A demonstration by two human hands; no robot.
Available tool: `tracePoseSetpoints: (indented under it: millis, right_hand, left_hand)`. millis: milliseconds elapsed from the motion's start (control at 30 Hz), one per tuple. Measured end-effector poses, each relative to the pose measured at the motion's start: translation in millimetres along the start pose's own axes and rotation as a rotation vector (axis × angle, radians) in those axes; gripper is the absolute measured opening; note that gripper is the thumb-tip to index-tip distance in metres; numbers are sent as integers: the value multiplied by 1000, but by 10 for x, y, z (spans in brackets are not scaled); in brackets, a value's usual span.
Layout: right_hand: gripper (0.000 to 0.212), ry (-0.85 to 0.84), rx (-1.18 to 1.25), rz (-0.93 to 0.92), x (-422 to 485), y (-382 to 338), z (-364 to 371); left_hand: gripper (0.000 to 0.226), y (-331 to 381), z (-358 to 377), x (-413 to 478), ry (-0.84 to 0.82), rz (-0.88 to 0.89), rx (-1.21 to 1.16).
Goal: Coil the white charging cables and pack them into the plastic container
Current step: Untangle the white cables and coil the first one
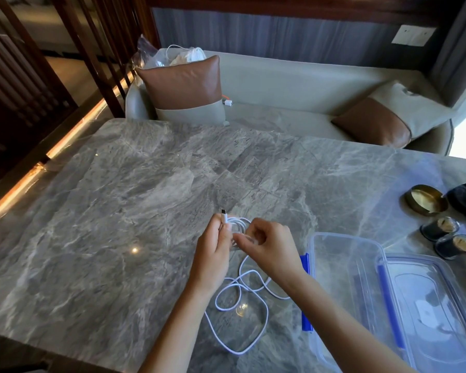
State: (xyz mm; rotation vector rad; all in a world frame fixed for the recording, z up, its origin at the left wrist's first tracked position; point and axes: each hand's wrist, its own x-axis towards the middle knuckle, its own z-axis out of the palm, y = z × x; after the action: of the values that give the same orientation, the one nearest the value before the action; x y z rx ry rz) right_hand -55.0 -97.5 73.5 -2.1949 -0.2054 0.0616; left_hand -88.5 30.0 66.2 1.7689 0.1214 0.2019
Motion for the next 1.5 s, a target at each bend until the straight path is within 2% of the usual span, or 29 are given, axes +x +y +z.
tracePoseSetpoints:
  millis: [100,167,233,333,400,467,533,633,800,900,1033,1200,1333,1500]
  right_hand:
    - [40,-60,-50,81,25,5,10]
    - [26,-212,-4,85,74,-7,36]
    - [16,-351,196,146,84,-3,65]
    - [17,-521,508,309,47,43,52]
    - [22,-636,734,387,48,121,-1]
    - [31,-706,994,478,72,193,-46]
    - [33,-629,1171,589,103,237,-46]
    - [15,-420,1229,657,149,266,-16]
    - [27,-58,1324,683,300,346,-40]
    - [28,25,1348,648,336,393,2]
    - [20,-64,1308,639,355,417,96]
    - [16,-247,1247,696,426,502,262]
    - [22,-353,1254,762,490,590,504]
    - [32,-404,1214,822,686,580,763]
  left_hand:
    - [24,15,-7,-47,-71,-5,30]
    - [23,17,20,-93,-133,6,54]
    - [25,7,42,-119,-149,0,54]
    - [31,-4,38,-119,-118,-15,17]
    - [33,-4,40,-106,-99,-39,-12]
    - [25,-27,27,-74,-71,-89,-85]
    - [26,-59,7,-29,-53,-113,-123]
    - [24,-91,6,-34,-45,-151,-189]
    - [23,-135,-19,-79,-25,-232,-230]
    - [28,-107,-54,-26,-42,-240,-216]
    - [32,-206,-152,13,-19,-395,-270]
    - [16,-483,-257,86,84,-638,-389]
    - [17,-750,-334,200,137,-713,-355]
    - [18,-1097,-449,418,233,-716,-256]
